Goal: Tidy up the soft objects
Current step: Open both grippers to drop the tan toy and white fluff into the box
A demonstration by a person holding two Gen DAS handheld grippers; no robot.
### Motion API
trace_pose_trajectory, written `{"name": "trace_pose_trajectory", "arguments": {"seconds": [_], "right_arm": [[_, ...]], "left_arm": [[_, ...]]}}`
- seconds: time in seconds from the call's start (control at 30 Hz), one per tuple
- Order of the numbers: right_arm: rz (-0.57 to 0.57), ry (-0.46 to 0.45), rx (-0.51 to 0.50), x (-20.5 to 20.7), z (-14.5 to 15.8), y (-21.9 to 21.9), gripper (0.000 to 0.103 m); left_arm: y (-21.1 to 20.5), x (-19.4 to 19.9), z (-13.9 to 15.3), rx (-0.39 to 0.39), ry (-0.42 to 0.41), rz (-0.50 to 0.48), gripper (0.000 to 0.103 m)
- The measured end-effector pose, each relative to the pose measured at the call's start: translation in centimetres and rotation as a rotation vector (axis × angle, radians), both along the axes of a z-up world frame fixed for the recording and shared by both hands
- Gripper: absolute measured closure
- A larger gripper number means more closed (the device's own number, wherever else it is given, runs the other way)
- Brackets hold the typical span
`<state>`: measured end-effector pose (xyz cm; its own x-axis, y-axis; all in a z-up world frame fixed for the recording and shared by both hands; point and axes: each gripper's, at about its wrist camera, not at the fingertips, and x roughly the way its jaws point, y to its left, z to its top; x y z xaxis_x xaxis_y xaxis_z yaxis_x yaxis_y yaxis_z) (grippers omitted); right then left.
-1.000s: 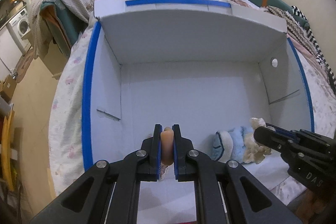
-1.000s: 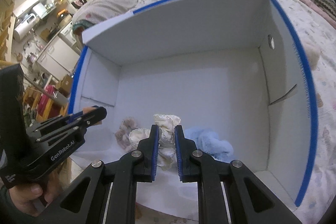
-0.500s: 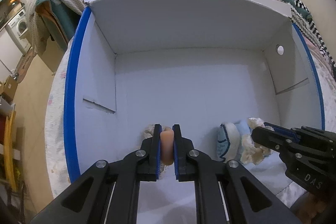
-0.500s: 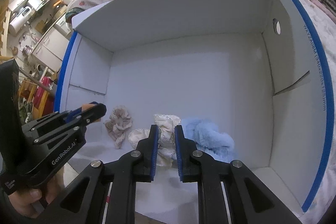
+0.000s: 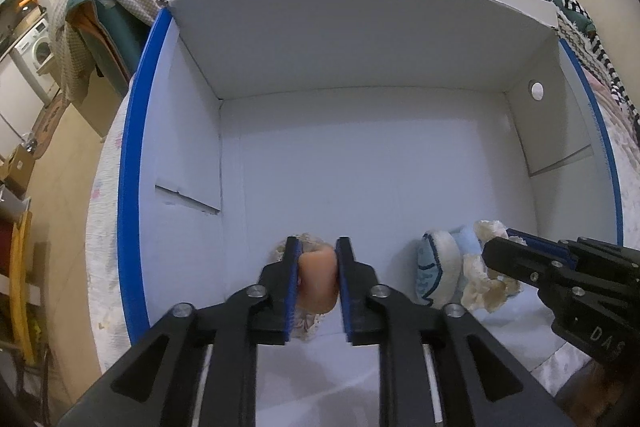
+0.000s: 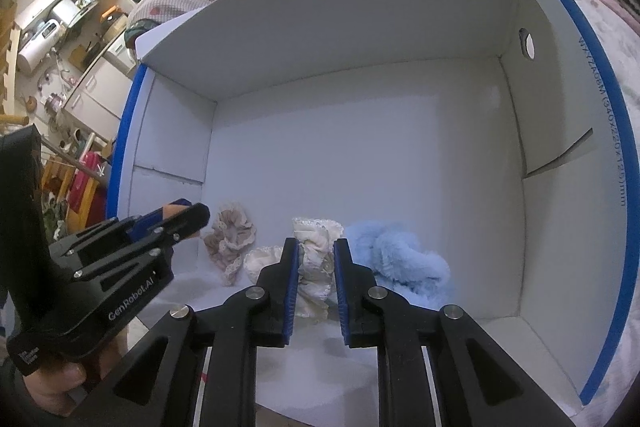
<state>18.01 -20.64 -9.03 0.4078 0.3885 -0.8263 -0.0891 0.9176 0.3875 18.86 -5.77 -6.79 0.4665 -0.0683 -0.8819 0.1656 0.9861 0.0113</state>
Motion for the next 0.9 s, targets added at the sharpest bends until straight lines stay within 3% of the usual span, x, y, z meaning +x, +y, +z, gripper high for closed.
{"name": "trace_pose_trajectory", "arguments": {"seconds": [0.17, 0.2, 0.23, 0.27, 0.4, 0.47, 0.53, 0.57, 0.9], "right_arm": [[-0.007, -0.007, 0.009, -0.1, 0.0, -0.1, 0.072], [-0.010, -0.009, 0.009, -0.1, 0.0, -0.1, 0.064], [-0.016, -0.012, 0.010, -0.1, 0.1, -0.2, 0.047], [-0.023, -0.017, 0.015, -0.2, 0.2, -0.3, 0.040], [-0.037, -0.030, 0.030, -0.2, 0.4, -0.7, 0.033], [-0.050, -0.044, 0.025, -0.3, 0.6, -0.7, 0.021], [-0.064, -0.067, 0.012, -0.3, 1.0, -0.8, 0.000], [-0.071, -0.082, 0.010, -0.4, 1.2, -0.9, 0.000], [-0.090, -0.105, 0.020, -0.4, 1.7, -1.2, 0.000]], "left_arm": [[0.1, -0.1, 0.2, -0.008, -0.007, -0.001, 0.056], [0.1, -0.1, 0.3, -0.006, -0.013, 0.001, 0.055], [0.1, -0.2, 0.4, -0.006, -0.018, 0.003, 0.054], [0.2, -0.2, 0.6, -0.006, -0.025, 0.006, 0.054], [0.3, -0.3, 1.0, -0.008, -0.038, 0.004, 0.044], [0.4, -0.3, 1.1, -0.007, -0.044, 0.005, 0.041], [0.6, -0.4, 1.3, -0.005, -0.055, 0.010, 0.032], [0.6, -0.4, 1.4, -0.006, -0.060, 0.012, 0.028], [0.8, -0.7, 2.1, -0.015, -0.075, 0.013, 0.028]]}}
